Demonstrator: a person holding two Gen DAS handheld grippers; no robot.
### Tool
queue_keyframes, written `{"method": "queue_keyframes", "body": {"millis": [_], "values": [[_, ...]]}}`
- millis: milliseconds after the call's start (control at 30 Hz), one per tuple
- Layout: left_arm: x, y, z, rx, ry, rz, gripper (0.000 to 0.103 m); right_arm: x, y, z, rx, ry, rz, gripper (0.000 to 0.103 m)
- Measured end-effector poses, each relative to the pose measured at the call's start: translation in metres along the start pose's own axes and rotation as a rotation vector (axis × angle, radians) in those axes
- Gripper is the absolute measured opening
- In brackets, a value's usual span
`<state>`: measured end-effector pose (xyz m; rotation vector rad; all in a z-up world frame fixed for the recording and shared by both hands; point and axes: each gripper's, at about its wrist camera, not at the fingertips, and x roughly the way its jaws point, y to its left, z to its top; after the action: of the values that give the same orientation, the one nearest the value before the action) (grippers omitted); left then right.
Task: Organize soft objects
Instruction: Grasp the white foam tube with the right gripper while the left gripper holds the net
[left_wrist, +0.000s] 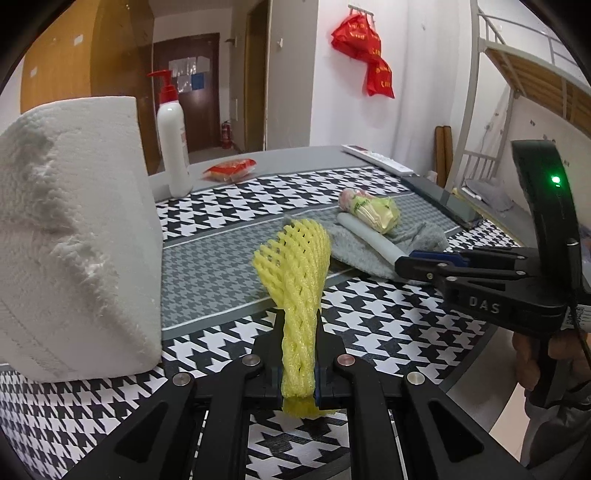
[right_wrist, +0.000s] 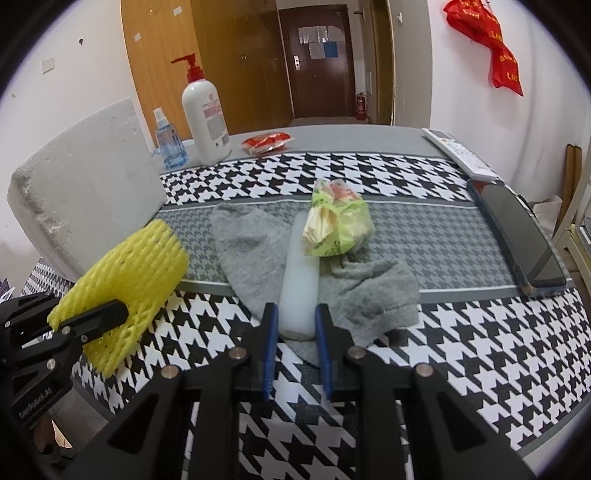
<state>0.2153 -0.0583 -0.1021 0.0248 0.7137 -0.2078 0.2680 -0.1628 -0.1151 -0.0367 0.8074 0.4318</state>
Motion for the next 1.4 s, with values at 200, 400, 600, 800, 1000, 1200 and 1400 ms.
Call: {"method": "queue_keyframes", "body": {"millis": [200,400,600,800,1000,1200,1400], "values": [[-0.011,0.006,0.003,-0.009,-0.033,0.01,0.011,-0.021,0.003,0.008,0.02,-0.069,0.046,0.022],[-0.019,0.01,0.003,-0.014,-0.047,0.014,0.011,-0.039,0.004,0.014,0.045,-0.123,0.06,0.022],[-0.031,0.013,0.001,-0.015,-0.067,0.02,0.011,-0.053,0.011,0.017,0.035,-0.162,0.06,0.022],[-0.038,0.015,-0.002,-0.015,-0.078,0.018,0.011,-0.064,0.018,0.014,0.018,-0.172,0.059,0.022],[-0.043,0.017,-0.006,-0.011,-0.077,0.014,0.011,-0.061,0.027,-0.001,0.005,-0.127,0.064,0.022],[-0.048,0.02,-0.009,-0.017,-0.085,0.009,0.011,-0.055,0.029,-0.015,0.014,-0.089,0.054,0.023],[-0.049,0.023,-0.012,-0.023,-0.083,0.006,0.011,-0.046,0.035,-0.019,-0.005,-0.051,0.032,0.043]]}}
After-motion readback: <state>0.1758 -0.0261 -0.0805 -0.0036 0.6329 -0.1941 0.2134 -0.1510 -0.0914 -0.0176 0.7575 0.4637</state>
